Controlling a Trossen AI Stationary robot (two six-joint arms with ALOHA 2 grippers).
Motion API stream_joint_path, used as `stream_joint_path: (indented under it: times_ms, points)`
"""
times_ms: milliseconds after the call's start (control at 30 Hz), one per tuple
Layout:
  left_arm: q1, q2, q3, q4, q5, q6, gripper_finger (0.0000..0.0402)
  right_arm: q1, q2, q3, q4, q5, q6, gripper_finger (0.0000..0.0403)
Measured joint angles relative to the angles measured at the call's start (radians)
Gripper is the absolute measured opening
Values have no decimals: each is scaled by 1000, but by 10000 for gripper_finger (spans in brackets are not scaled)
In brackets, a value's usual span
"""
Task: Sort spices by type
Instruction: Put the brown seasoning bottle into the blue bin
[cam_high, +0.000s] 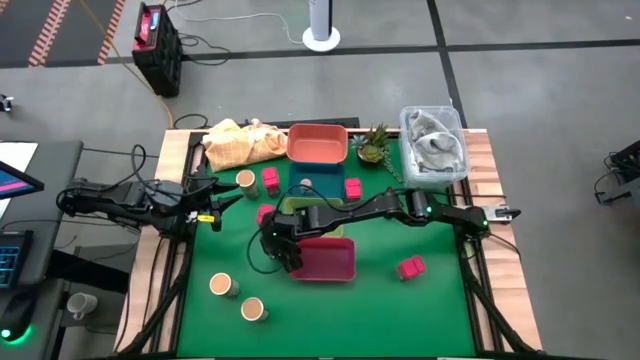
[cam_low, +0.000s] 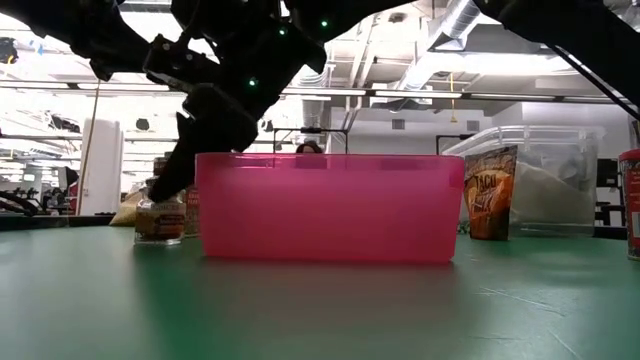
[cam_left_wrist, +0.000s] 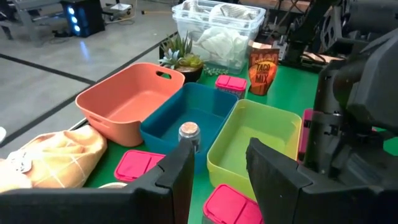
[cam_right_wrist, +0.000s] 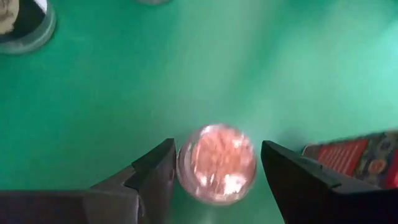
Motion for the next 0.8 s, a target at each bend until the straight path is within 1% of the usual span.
stream_joint_path:
  times_ms: [100, 167, 367, 500, 667, 733, 800]
  points:
    - [0, 0, 0, 0, 0, -1, 137, -1, -1, 7, -6, 0, -5, 259]
    - [0, 0, 0, 0, 0, -1, 137, -1, -1, 7, -3, 0, -17, 247]
    - [0, 0, 0, 1, 0, -1, 137, 0, -2, 8, 1, -6, -28, 182]
    - [0, 0, 0, 1, 1, -2, 137, 0, -4, 10, 10, -11, -27, 147]
    - [0, 0, 0, -10, 5, -5, 137, -3, -4, 8, 18, -11, -25, 138]
    - [0, 0, 0, -16, 6, -6, 137, -6, -3, 8, 16, -12, -19, 148]
    - [0, 0, 0, -15, 6, -6, 137, -5, -3, 8, 14, -11, -18, 166]
